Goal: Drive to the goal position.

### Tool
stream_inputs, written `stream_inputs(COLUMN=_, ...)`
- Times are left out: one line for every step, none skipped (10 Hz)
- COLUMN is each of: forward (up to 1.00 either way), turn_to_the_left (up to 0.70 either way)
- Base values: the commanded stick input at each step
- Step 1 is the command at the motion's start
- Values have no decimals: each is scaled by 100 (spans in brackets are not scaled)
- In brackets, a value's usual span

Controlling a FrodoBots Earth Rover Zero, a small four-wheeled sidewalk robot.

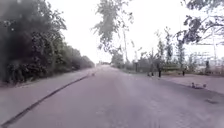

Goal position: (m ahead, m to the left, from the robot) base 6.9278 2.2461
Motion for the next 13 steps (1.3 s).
stream_inputs(forward=100, turn_to_the_left=0)
stream_inputs(forward=100, turn_to_the_left=0)
stream_inputs(forward=100, turn_to_the_left=0)
stream_inputs(forward=100, turn_to_the_left=0)
stream_inputs(forward=100, turn_to_the_left=0)
stream_inputs(forward=100, turn_to_the_left=0)
stream_inputs(forward=100, turn_to_the_left=0)
stream_inputs(forward=100, turn_to_the_left=0)
stream_inputs(forward=100, turn_to_the_left=0)
stream_inputs(forward=100, turn_to_the_left=0)
stream_inputs(forward=100, turn_to_the_left=0)
stream_inputs(forward=100, turn_to_the_left=0)
stream_inputs(forward=100, turn_to_the_left=0)
